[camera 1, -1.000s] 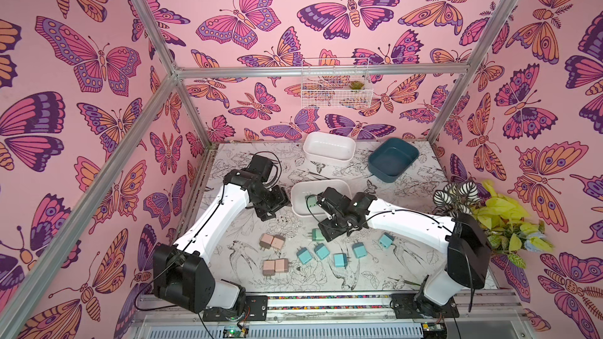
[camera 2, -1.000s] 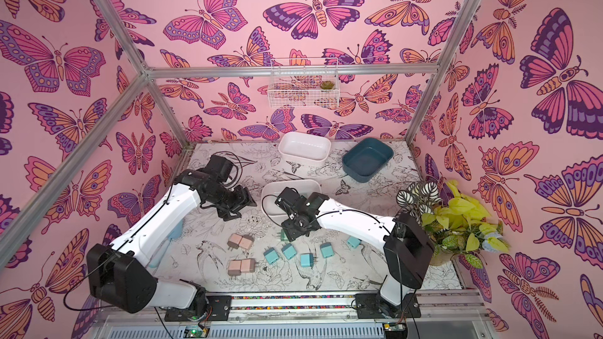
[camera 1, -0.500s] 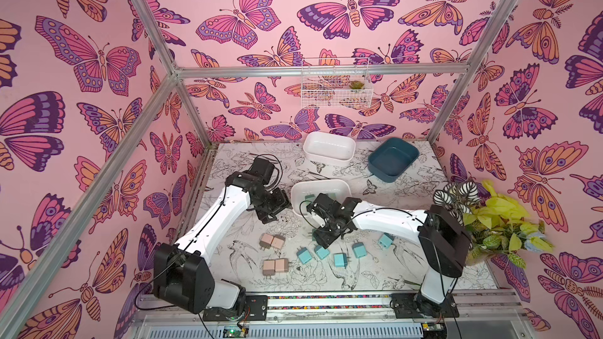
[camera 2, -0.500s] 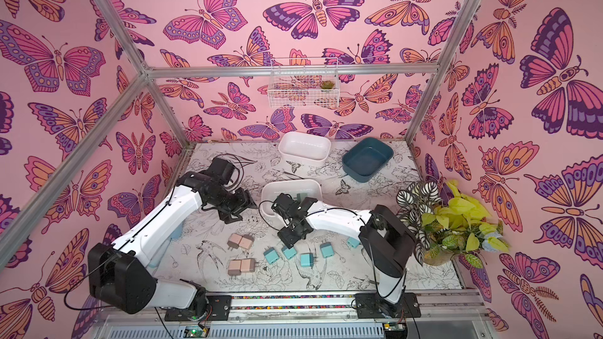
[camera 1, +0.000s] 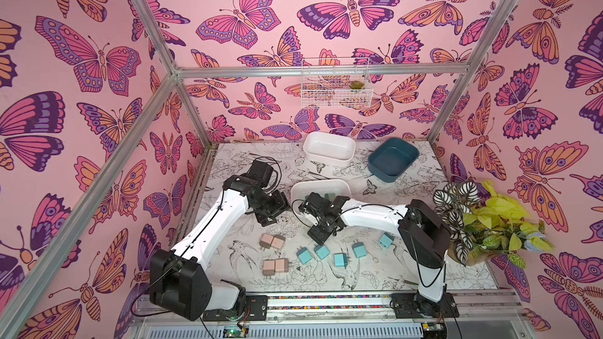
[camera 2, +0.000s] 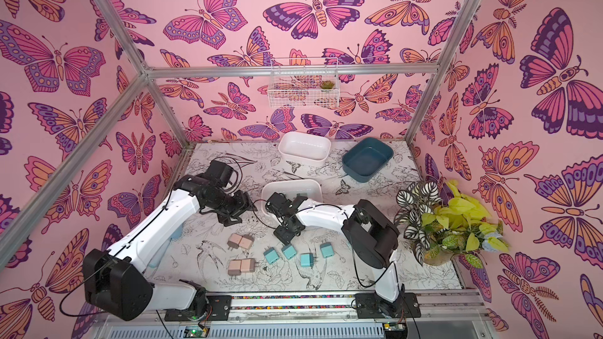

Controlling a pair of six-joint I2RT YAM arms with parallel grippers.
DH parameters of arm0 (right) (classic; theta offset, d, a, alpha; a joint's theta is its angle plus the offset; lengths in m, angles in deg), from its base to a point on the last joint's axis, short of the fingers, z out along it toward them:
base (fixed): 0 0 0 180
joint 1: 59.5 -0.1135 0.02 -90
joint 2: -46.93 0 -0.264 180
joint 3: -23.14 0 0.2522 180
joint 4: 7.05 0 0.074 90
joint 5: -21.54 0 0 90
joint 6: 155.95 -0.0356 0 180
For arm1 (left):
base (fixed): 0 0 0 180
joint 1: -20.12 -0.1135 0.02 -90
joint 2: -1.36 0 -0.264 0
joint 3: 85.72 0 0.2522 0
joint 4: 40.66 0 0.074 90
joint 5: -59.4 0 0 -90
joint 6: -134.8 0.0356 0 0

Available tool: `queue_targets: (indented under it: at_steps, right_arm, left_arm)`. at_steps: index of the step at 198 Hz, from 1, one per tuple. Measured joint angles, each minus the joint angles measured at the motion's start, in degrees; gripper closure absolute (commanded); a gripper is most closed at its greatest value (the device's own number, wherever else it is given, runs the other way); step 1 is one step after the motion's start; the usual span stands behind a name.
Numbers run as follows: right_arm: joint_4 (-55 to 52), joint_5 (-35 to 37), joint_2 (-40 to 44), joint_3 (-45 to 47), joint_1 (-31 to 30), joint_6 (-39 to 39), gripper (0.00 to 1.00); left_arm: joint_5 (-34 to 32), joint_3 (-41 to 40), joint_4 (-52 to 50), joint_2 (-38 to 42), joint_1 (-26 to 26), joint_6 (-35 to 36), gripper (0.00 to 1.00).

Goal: Place the plugs by color into the storage box
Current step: Pick up the plug from the center of the board.

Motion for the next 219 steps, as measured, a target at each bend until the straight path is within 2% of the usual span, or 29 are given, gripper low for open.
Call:
queue_targets:
  at_steps: [33, 66, 91, 170, 219]
  right_arm:
    - [0.11, -0.07, -0.81, -0.74, 0.00, 0.81, 0.31]
    - [1.53, -1.14, -1.68, -0.87, 0.00, 0.96, 0.44]
    - [2.29, -2.32, -2.16, -0.81, 0.00, 0.83, 0.50]
    - [2.84, -4.85, -1.03, 0.52, 0.00, -0.76, 0.55]
    - [-0.98, -5.62, 5.68, 0.87, 0.00, -2.67, 0.56]
  left_arm:
    - [0.15, 0.02, 0.00, -0.52, 0.00, 0.02, 0.29]
    - [0.15, 0.20, 0.00, -1.11, 0.00, 0.24, 0.29]
    - [0.15, 0.39, -0.02, -1.27, 0.00, 0.31, 0.29]
    - [0.17, 1.53, 0.02, -2.49, 0.00, 0.46, 0.29]
    - [0.15, 2.14, -0.02, -2.95, -0.02, 0.92, 0.29]
